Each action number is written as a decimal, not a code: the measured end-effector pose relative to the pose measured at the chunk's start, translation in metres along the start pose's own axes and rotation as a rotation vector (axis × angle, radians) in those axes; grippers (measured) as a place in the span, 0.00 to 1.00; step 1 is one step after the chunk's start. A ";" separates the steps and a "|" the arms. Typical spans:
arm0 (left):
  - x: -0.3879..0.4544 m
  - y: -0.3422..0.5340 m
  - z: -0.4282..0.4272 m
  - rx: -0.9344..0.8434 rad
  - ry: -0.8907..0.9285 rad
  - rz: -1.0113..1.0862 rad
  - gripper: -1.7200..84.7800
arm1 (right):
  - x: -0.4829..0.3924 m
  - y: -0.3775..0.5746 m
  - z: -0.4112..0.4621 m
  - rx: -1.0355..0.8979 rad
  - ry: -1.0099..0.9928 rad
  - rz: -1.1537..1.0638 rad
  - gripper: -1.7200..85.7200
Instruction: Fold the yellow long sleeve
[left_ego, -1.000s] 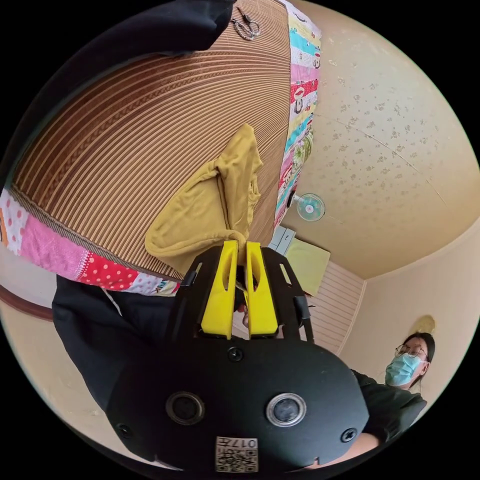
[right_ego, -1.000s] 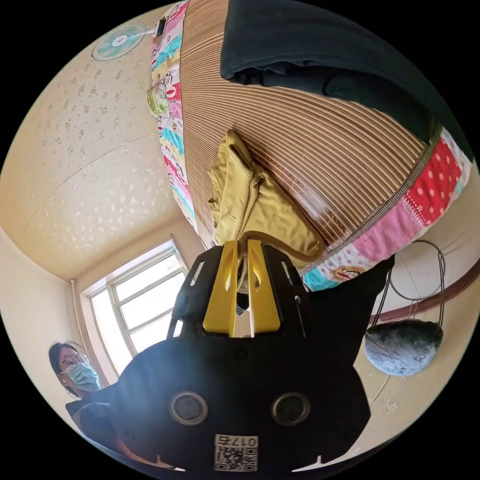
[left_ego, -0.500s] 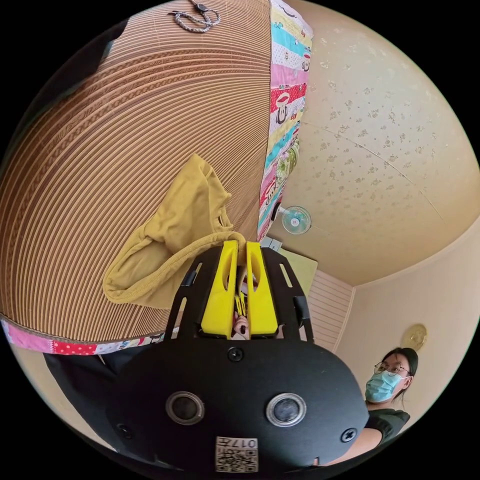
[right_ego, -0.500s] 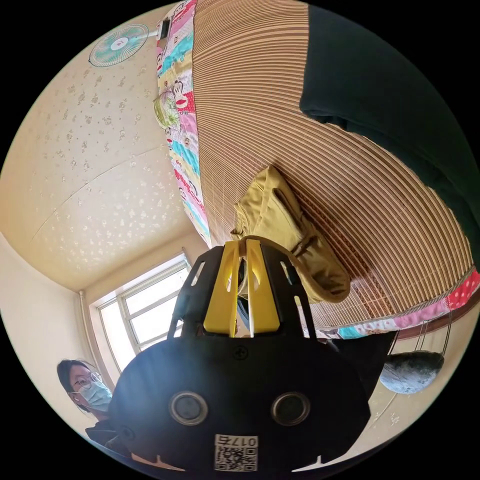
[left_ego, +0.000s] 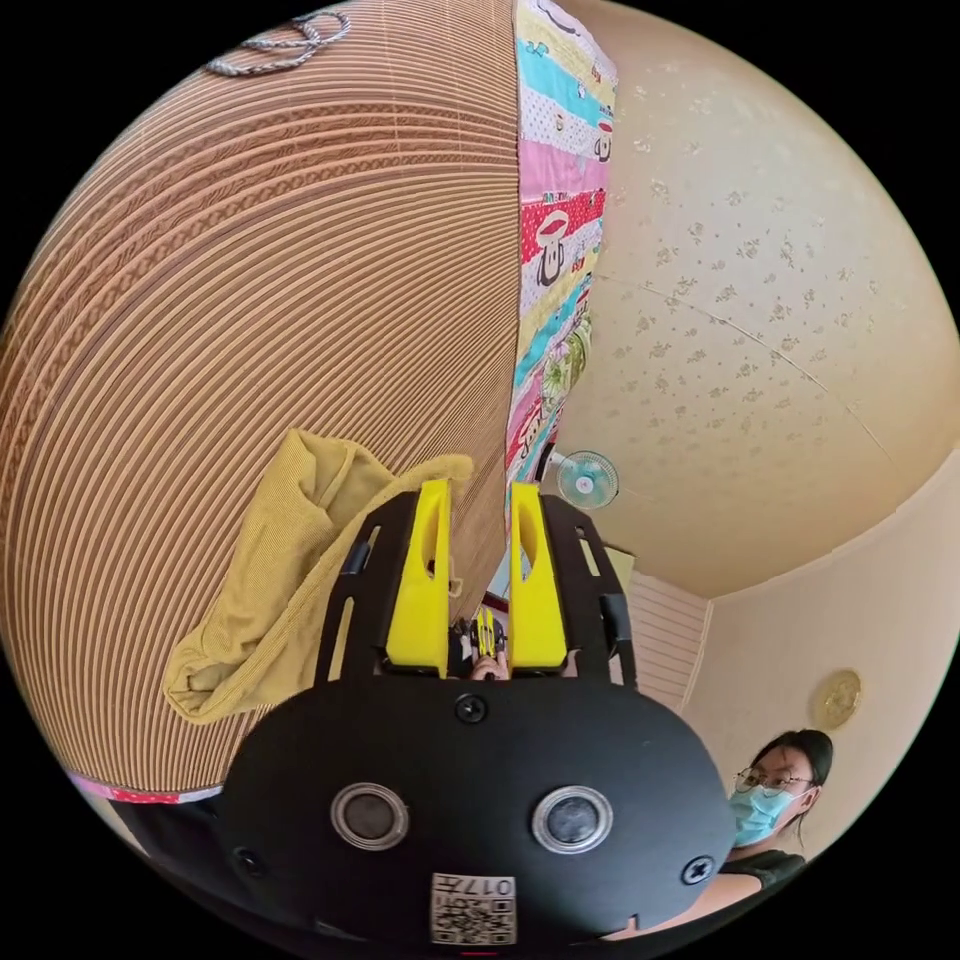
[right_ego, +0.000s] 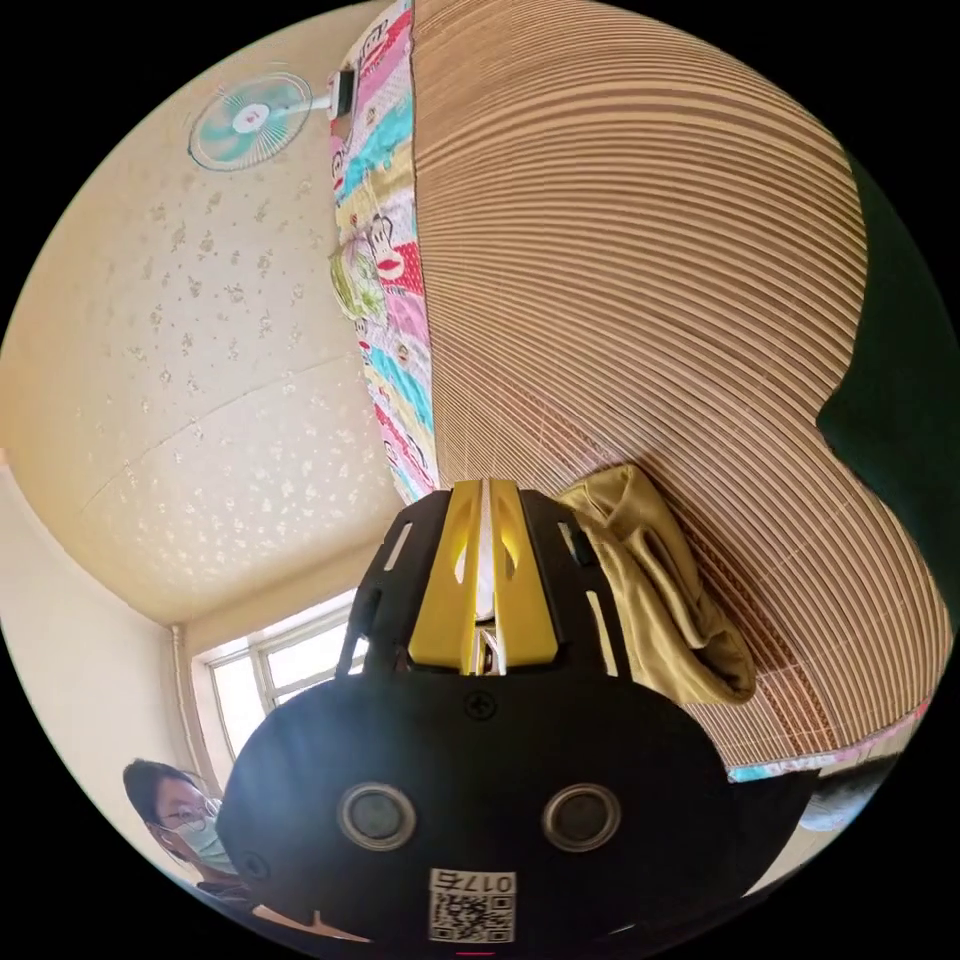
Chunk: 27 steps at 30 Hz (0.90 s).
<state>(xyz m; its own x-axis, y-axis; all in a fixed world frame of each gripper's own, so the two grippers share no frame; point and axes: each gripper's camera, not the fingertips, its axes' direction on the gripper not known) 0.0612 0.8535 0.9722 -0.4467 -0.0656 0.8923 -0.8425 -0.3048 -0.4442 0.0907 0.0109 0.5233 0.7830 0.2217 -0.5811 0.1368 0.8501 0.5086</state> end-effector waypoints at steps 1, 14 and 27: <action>0.001 0.002 -0.003 0.025 -0.028 0.028 0.12 | 0.008 -0.002 0.003 -0.013 0.022 0.000 0.05; -0.062 0.067 0.026 -0.372 -0.528 0.094 0.20 | 0.097 0.032 0.102 -0.368 0.735 -0.247 0.16; -0.098 0.120 0.072 -0.598 -0.686 0.220 0.08 | 0.201 0.050 0.136 -0.557 0.961 -0.371 0.07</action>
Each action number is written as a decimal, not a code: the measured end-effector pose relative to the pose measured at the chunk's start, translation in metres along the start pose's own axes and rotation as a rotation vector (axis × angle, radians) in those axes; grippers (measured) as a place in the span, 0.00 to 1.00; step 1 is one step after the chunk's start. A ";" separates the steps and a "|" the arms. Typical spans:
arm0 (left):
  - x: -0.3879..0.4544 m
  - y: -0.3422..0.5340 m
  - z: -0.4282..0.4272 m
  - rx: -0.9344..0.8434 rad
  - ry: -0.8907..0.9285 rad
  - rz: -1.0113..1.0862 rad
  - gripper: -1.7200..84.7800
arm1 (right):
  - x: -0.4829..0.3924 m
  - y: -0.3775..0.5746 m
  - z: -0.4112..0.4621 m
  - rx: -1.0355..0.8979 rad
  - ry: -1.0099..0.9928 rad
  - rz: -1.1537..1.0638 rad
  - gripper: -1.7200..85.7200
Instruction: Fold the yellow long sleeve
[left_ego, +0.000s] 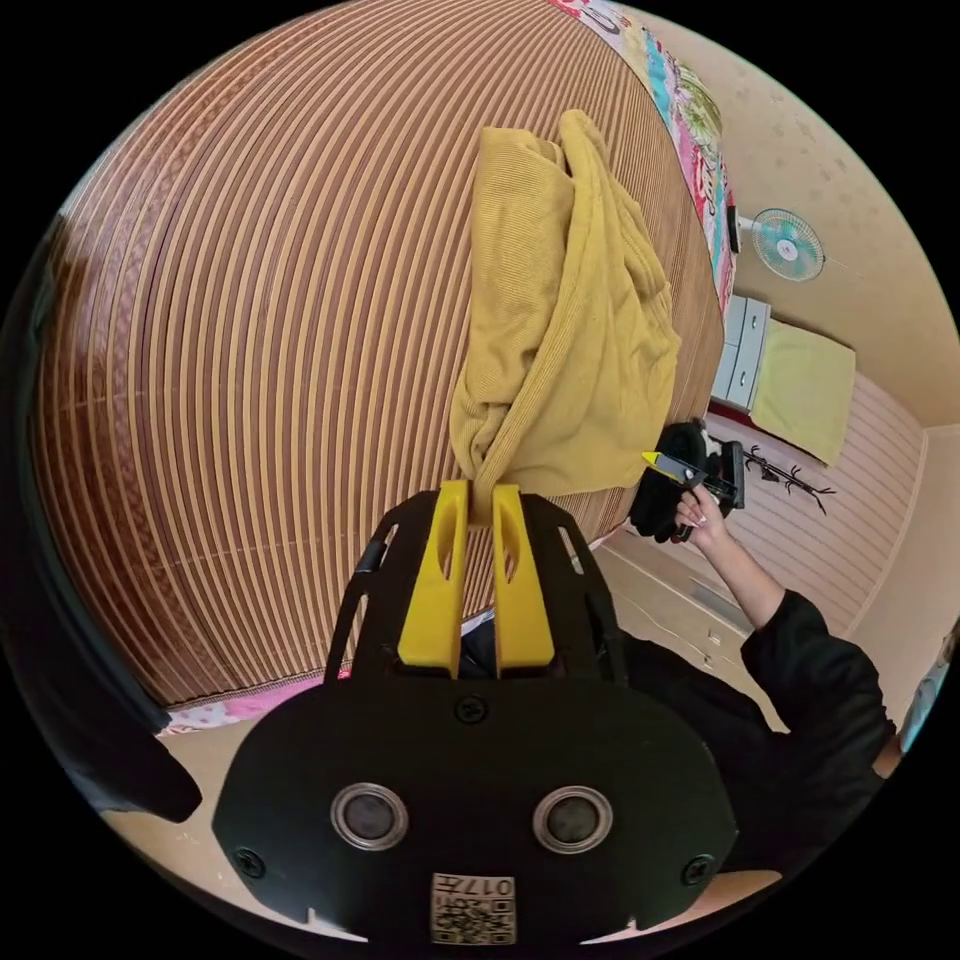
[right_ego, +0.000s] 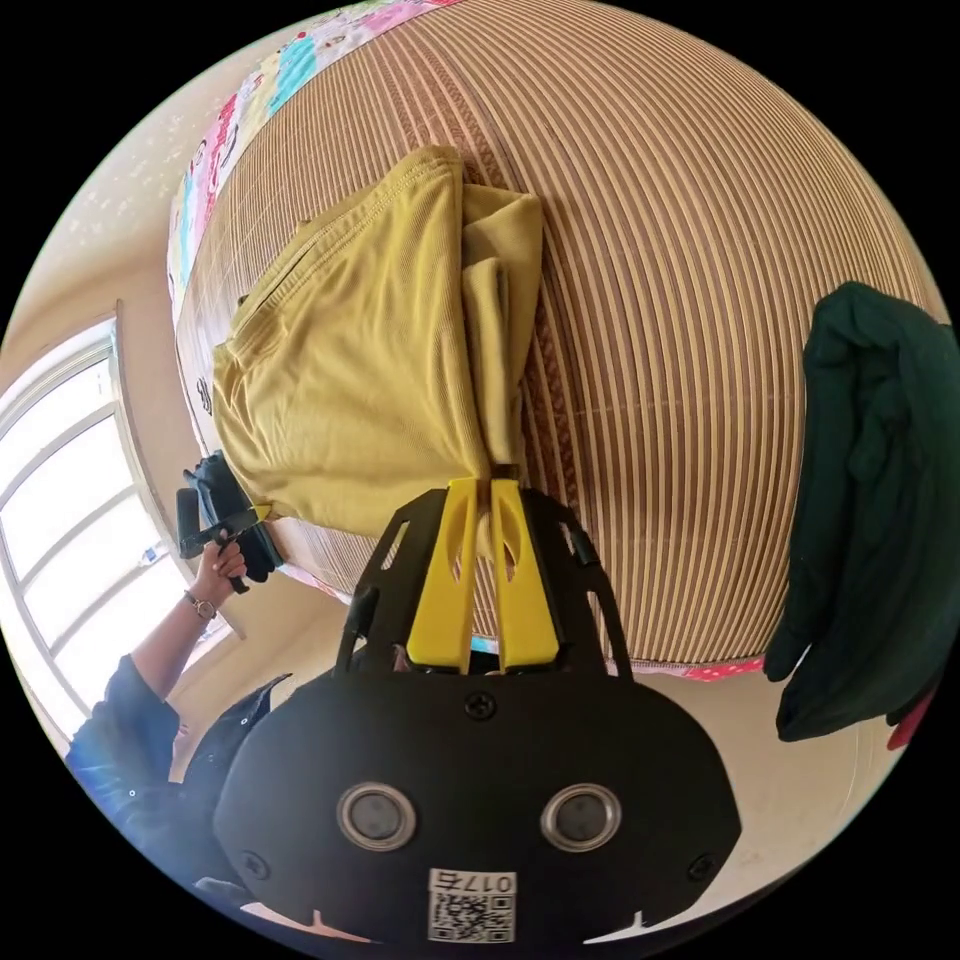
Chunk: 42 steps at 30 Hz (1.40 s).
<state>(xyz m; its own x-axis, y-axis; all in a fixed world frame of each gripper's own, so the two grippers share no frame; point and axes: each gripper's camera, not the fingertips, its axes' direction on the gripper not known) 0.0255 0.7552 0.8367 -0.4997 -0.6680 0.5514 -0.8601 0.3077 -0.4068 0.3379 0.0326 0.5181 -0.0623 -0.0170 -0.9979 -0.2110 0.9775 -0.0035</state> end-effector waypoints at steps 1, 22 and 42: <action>-0.003 0.008 0.010 -0.031 0.012 -0.010 0.07 | 0.010 0.002 0.005 -0.001 -0.011 0.030 0.07; 0.124 -0.125 -0.048 -0.023 -0.406 0.313 0.15 | 0.004 -0.133 0.016 0.000 0.242 -0.155 0.12; 0.073 -0.144 -0.080 0.050 -0.083 0.175 0.04 | 0.065 -0.183 0.085 -0.034 0.304 -0.347 0.05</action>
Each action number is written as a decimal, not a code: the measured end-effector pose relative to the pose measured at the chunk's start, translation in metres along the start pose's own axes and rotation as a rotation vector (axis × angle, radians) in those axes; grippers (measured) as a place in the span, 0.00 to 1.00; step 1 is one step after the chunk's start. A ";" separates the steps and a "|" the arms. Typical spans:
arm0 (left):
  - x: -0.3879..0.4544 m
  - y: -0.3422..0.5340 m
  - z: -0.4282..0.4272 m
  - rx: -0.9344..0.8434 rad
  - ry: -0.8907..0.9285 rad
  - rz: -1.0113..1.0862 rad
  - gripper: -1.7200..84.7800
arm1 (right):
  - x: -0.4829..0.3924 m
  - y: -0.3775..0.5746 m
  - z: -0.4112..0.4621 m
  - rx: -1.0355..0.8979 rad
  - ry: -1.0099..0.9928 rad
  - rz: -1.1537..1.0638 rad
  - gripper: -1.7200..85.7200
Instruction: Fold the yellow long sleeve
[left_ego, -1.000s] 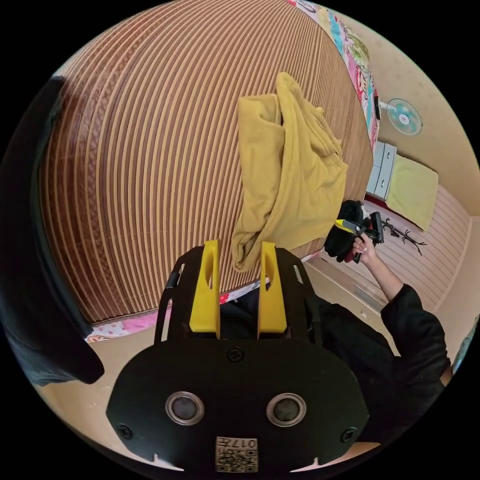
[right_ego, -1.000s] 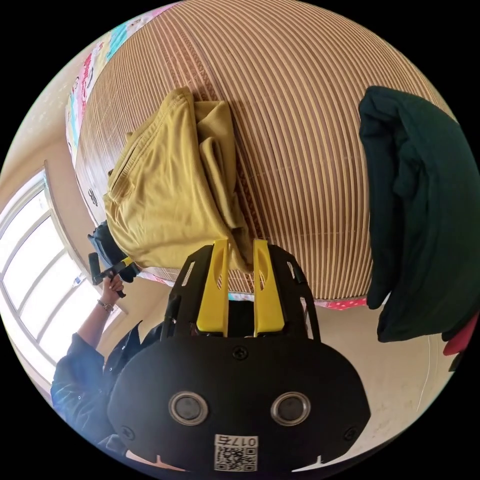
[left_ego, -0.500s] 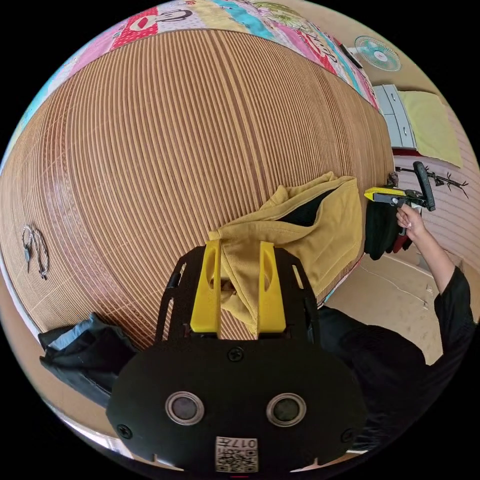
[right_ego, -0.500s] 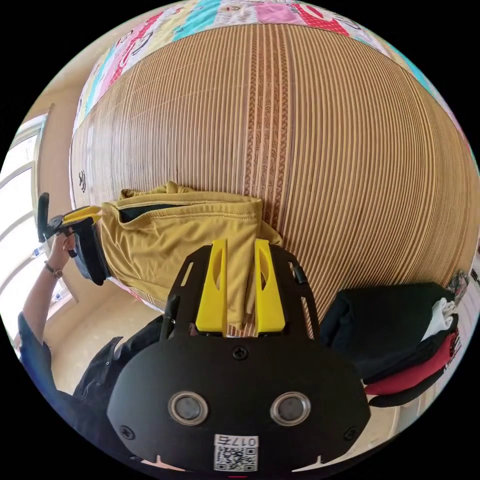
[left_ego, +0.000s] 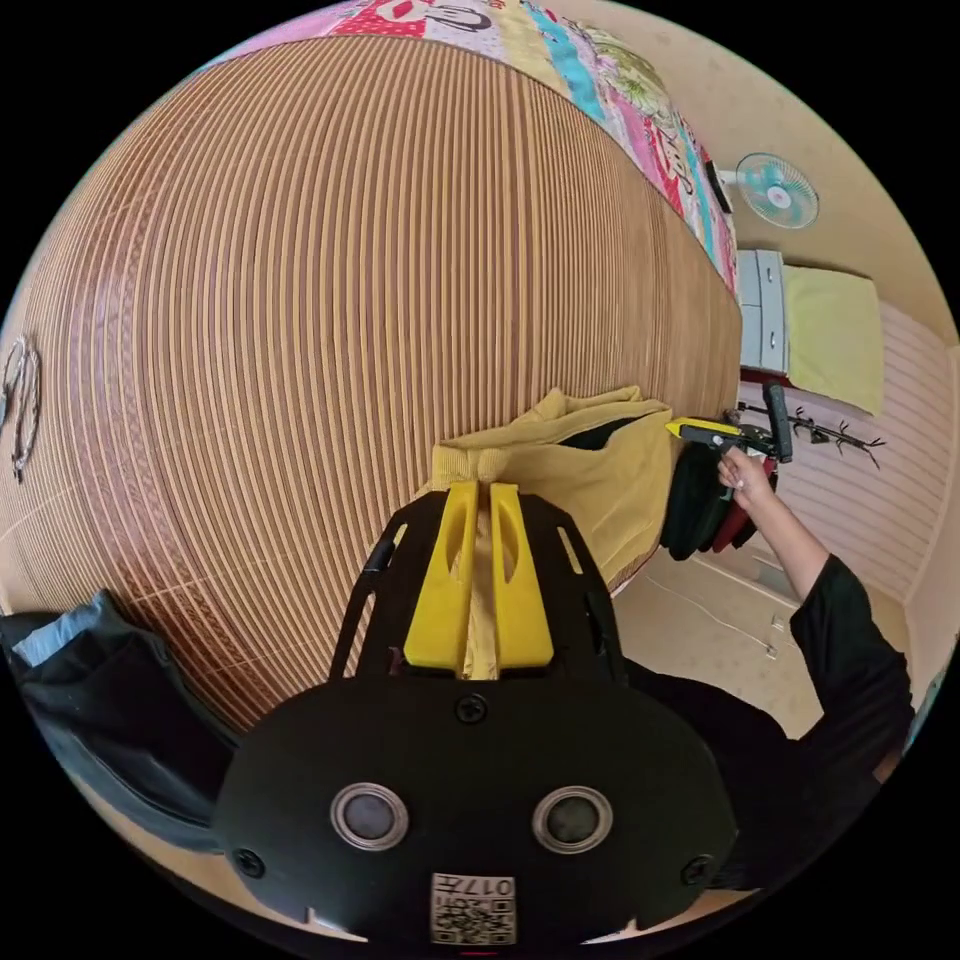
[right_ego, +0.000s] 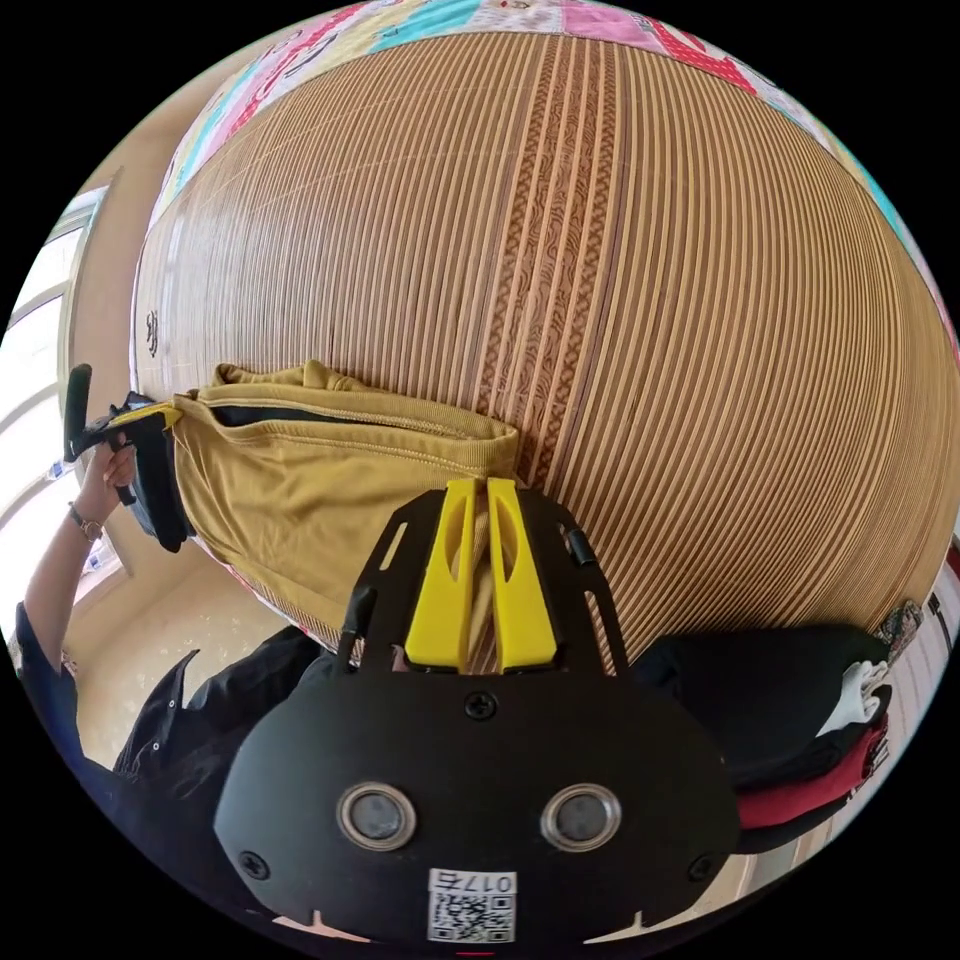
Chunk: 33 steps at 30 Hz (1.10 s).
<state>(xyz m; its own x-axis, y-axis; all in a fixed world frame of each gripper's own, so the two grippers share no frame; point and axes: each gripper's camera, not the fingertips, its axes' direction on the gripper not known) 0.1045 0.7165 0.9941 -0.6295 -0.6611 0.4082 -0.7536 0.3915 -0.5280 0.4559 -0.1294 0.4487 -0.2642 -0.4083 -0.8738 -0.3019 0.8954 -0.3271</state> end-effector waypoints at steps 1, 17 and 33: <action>-0.010 0.006 -0.010 0.026 0.098 0.003 0.03 | 0.009 0.004 -0.003 0.019 -0.050 0.005 0.05; -0.109 0.017 -0.016 0.252 0.292 -0.248 0.05 | 0.086 0.003 0.052 0.112 -0.213 0.267 0.04; -0.114 0.145 -0.037 0.140 0.151 -0.156 0.22 | 0.015 0.035 0.050 0.084 -0.033 0.078 0.06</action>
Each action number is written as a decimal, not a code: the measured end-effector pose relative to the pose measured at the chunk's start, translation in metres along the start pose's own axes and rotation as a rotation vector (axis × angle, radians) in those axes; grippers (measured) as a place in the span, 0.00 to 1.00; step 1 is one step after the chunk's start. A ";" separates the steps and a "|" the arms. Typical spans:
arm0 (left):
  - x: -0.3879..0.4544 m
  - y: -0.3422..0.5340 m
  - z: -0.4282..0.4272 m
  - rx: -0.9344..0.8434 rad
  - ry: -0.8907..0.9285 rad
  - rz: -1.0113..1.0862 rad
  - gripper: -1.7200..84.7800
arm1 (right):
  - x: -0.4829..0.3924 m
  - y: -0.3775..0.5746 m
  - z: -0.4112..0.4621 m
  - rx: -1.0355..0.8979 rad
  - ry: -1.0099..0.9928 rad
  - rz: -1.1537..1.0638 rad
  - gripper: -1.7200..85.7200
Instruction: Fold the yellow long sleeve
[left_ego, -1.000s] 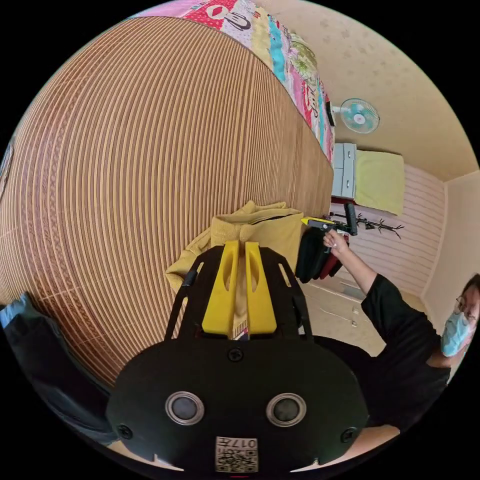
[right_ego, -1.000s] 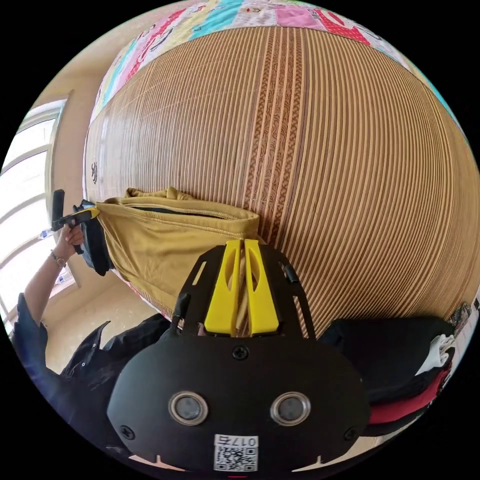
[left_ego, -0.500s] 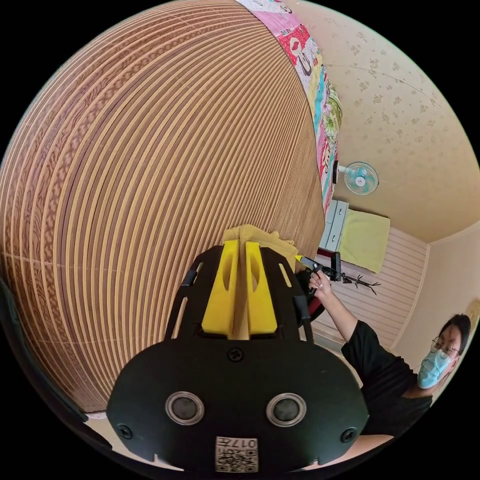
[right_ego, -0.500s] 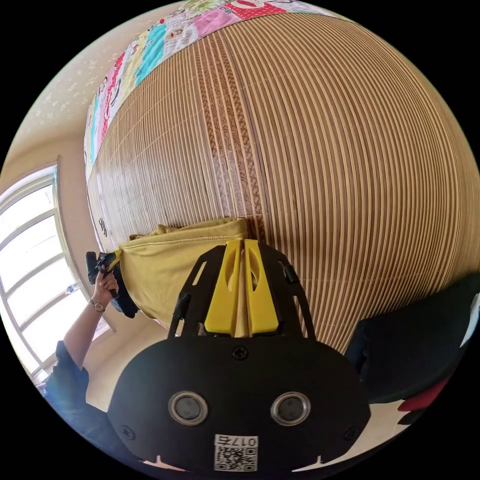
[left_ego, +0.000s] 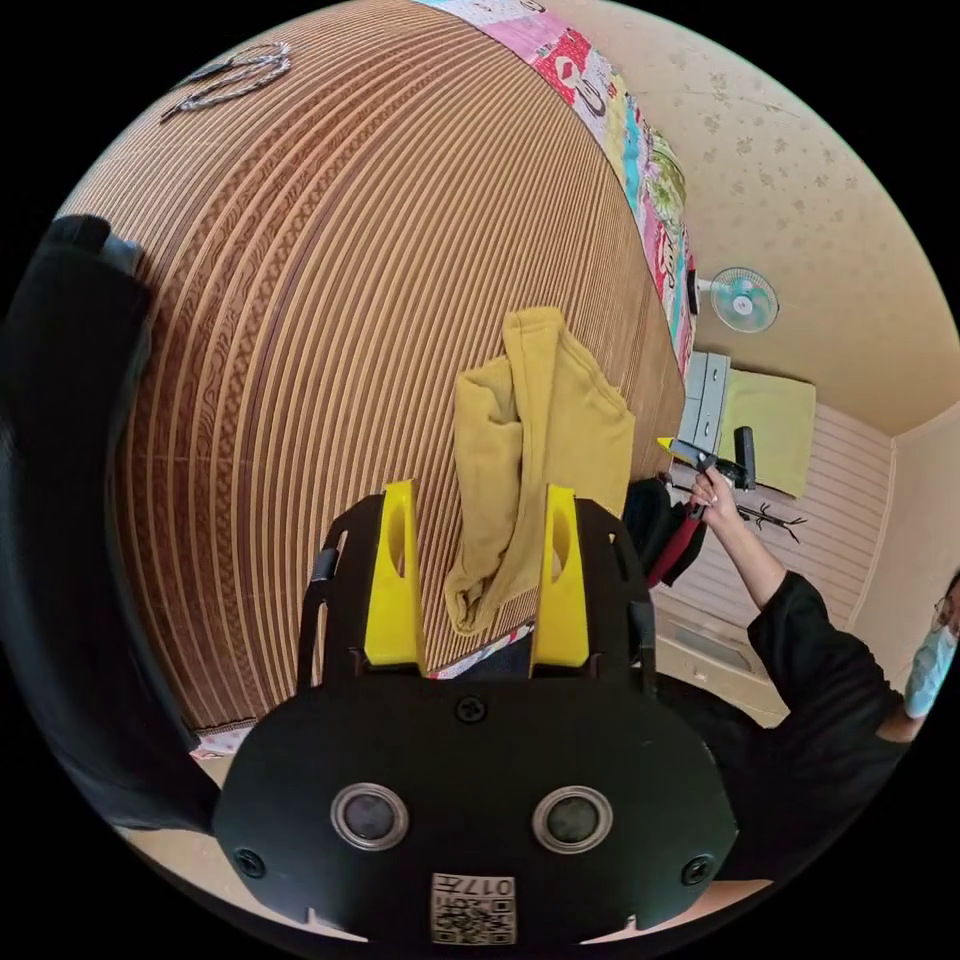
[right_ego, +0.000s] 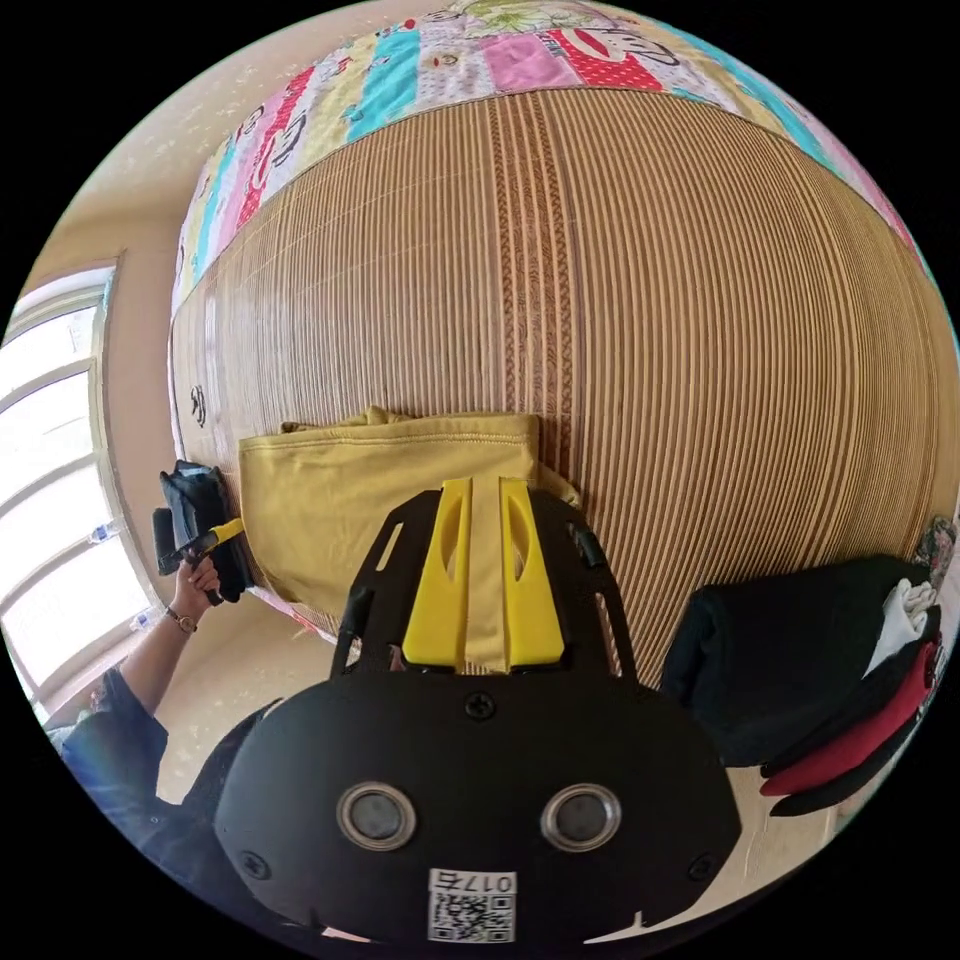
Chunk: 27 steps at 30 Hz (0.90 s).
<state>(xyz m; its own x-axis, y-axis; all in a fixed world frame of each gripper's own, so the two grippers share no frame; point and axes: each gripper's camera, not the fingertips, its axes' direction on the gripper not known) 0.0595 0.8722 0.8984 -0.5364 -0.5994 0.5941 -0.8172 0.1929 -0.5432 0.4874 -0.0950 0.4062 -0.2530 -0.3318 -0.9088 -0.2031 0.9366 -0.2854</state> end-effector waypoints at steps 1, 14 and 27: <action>-0.004 0.013 0.009 -0.023 0.033 0.002 0.23 | -0.015 0.002 0.006 -0.017 -0.013 -0.052 0.06; -0.022 0.065 0.055 0.005 -0.050 0.139 0.21 | -0.149 0.018 0.094 -0.176 -0.148 -0.291 0.13; -0.063 0.113 0.091 0.038 0.099 0.030 0.14 | -0.298 0.021 0.169 -0.246 -0.190 -0.311 0.17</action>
<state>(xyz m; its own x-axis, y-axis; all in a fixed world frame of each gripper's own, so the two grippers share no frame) 0.0203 0.8612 0.7458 -0.5805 -0.5140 0.6315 -0.7926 0.1790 -0.5829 0.7183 0.0423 0.6199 0.0302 -0.5458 -0.8373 -0.4672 0.7329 -0.4946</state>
